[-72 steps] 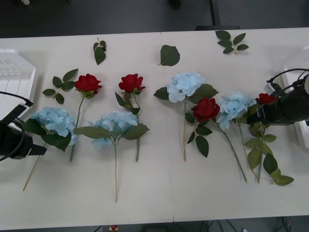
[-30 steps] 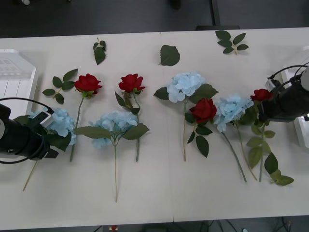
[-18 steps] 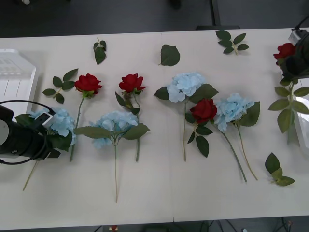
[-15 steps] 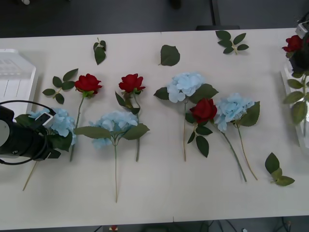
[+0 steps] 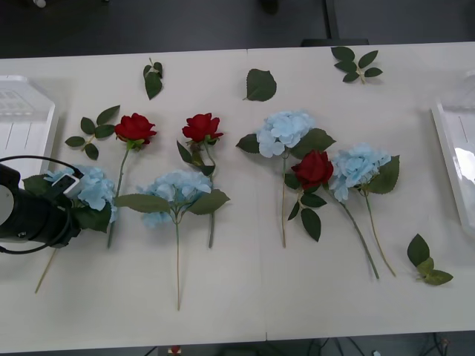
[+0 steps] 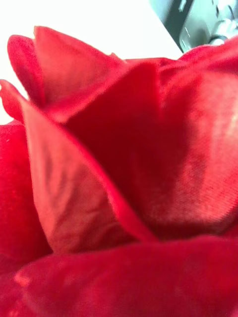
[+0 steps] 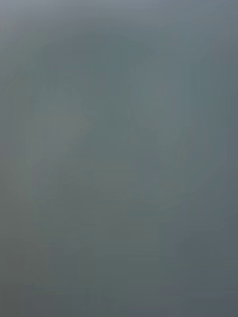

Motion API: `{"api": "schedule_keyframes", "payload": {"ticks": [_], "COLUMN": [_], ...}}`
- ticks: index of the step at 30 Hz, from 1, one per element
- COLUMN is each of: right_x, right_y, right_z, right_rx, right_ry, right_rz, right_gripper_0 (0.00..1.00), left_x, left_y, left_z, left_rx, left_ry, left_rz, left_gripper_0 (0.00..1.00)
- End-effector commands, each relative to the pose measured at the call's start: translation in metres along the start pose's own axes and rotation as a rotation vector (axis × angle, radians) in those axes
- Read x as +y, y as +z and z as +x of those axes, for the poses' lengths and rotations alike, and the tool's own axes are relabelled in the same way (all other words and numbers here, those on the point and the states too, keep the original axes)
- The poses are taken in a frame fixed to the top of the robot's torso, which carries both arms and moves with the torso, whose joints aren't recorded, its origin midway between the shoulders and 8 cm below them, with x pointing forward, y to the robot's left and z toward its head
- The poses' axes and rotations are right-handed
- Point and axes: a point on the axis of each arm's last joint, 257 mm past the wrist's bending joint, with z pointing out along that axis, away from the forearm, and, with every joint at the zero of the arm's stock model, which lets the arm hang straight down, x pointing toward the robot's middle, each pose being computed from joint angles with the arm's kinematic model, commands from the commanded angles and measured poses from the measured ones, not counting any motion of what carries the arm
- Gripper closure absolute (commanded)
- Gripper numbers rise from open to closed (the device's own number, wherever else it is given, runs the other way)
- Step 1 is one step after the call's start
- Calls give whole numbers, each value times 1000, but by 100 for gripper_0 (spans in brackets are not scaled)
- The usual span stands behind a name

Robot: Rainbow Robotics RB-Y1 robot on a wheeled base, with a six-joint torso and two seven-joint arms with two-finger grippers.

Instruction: Place the red flowers into the right box and the blue flowers into the left box. If a person shows an open palm, hand one flower to the person first, then continue sorting.

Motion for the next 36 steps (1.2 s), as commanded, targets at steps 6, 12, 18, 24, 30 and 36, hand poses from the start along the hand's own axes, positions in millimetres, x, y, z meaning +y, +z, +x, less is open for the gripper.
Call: {"api": "schedule_keyframes", "payload": {"ticks": [6,12,18,24,30,36], "right_x": [13,33,36,36,31,39], "right_y": [26,29,29,34,36,34], "right_z": [24,20,15,21,27,25], "right_rx": [51,45,26,29,37,23], "right_ry": [72,78,82,80,88,141], "right_rz": [29,5,3,6,7,-68], "right_gripper_0": [100,100,100,68,47,21], "left_x": [-2,8,29,63,143,215], "left_y": [0,-10,-71,-161,-250,-300], "left_z": [-22,-32,-69,-93,-94,-73], "left_rx": [-39,-54,-96,-102,-12,97], "left_ry": [-62,-30,1,-31,43,38], "left_rz": [-5,-30,-71,-139,-433,-728], "left_gripper_0": [100,100,100,100,100,100]}}
